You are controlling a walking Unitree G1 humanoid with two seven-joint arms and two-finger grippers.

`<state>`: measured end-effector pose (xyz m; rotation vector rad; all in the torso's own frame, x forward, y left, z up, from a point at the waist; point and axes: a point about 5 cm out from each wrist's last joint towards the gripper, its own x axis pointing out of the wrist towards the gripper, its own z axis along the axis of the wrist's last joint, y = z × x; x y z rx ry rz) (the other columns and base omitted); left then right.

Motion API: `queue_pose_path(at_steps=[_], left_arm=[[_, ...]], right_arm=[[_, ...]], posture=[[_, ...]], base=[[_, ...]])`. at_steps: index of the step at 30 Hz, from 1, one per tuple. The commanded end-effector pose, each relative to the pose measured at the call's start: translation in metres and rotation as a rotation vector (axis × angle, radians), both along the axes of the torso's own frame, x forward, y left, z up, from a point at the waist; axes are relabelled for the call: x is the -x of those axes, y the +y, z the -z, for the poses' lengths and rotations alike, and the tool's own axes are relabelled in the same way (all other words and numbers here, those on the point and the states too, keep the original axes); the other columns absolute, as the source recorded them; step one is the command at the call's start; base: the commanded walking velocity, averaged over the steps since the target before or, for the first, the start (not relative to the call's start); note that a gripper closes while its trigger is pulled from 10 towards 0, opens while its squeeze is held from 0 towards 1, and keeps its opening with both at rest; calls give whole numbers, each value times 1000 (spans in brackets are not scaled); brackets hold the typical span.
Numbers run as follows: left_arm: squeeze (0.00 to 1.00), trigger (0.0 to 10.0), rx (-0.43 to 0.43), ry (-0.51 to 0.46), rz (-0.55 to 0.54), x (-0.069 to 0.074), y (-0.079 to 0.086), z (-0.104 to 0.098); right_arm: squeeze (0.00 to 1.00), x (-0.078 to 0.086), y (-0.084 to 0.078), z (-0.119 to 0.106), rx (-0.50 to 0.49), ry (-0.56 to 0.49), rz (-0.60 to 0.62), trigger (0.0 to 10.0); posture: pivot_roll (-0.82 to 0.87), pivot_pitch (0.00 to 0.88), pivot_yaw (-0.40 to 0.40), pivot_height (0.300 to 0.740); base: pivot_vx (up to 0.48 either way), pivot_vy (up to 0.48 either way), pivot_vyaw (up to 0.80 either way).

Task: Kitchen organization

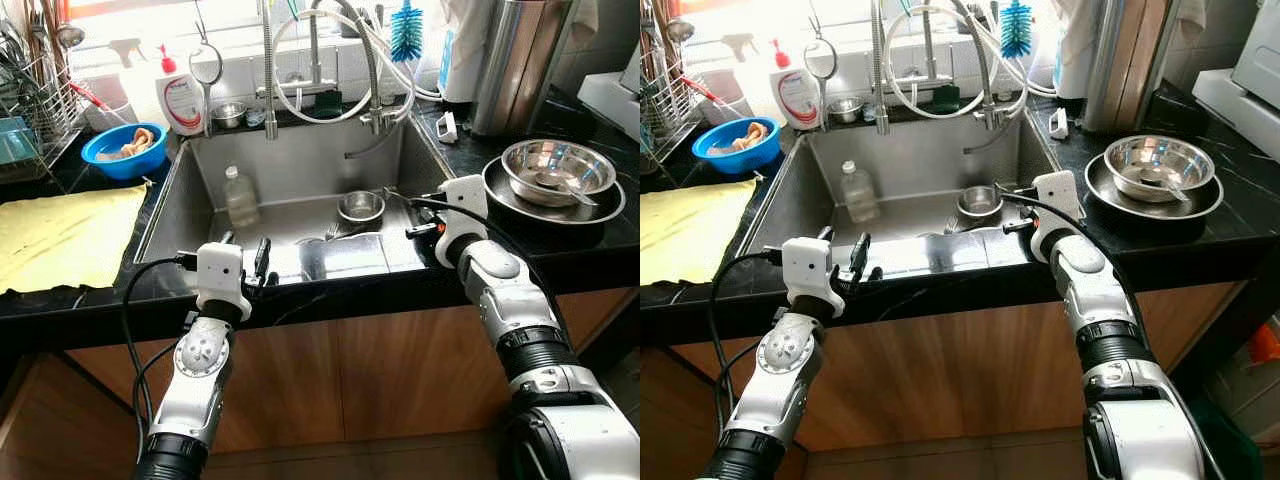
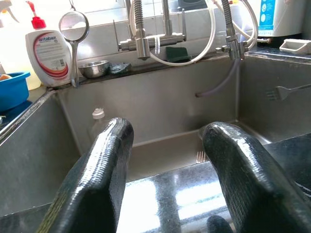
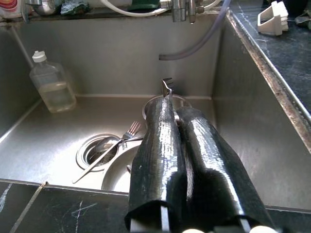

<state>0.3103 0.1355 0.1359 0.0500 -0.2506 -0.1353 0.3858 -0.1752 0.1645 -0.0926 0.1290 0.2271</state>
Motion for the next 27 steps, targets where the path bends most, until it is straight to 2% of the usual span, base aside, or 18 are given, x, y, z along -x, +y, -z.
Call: queue_pose_path(at_steps=[1, 9, 10, 11, 12, 15, 16, 19, 23, 24, 25, 26, 27], left_arm=[[0, 10000, -19, 10, -15, 0, 4, 1], [0, 10000, -20, 13, -15, 0, 4, 2], [0, 10000, -19, 12, -15, -1, 4, 2], [0, 10000, -19, 12, -15, -1, 4, 2], [0, 10000, -18, 11, -15, -1, 4, 2], [0, 10000, -18, 10, -16, -1, 4, 1], [0, 10000, -18, 11, -18, -1, 4, 2], [0, 10000, -18, 10, -17, -2, 3, 1], [0, 10000, -17, 11, -17, -2, 4, 2], [0, 10000, -17, 12, -18, -1, 4, 2], [0, 10000, -17, 13, -18, -1, 4, 2], [0, 10000, -18, 13, -18, -1, 4, 2], [0, 10000, -18, 13, -18, -1, 4, 2]], right_arm=[[1000, -4, 5, -11, -26, -42, -8, 10000], [1000, -5, 6, -15, -26, -83, 2, 10000], [682, -5, 6, -16, -7, -109, 8, 10000], [192, -4, 6, -18, 8, -128, 10, 10000], [0, -3, 6, -20, 20, -154, 14, 10000], [0, -1, 4, -32, 31, -239, 53, 10000], [0, 2, -1, -40, 37, -310, 119, 10000], [0, 11, -11, -49, 31, -382, 200, 10000], [0, 25, -19, -54, 98, -438, 249, 10000], [631, 30, -24, -56, 116, -454, 280, 10000], [631, 34, -28, -57, 129, -467, 302, 10000], [1000, 39, -35, -60, 128, -485, 333, 10000], [1000, 39, -35, -60, 128, -485, 333, 10000]], posture=[[-152, 0, 100, 740], [-154, 0, 102, 740], [-154, 0, 102, 740], [-154, 0, 102, 740], [-154, 0, 102, 740], [-154, 0, 102, 740], [-154, 0, 102, 740], [-160, 0, 102, 740], [-160, 0, 102, 740], [-164, 0, 102, 740], [-166, 0, 102, 740], [-166, 0, 102, 740], [-166, 0, 102, 740]], base=[[0, 0, 0], [0, 0, 0], [0, 0, 0], [0, 0, 0], [0, 0, 0], [0, 0, 0], [0, 0, 0], [0, 0, 0], [0, 0, 0], [0, 0, 0], [0, 0, 0], [0, 0, 0], [0, 0, 0]])
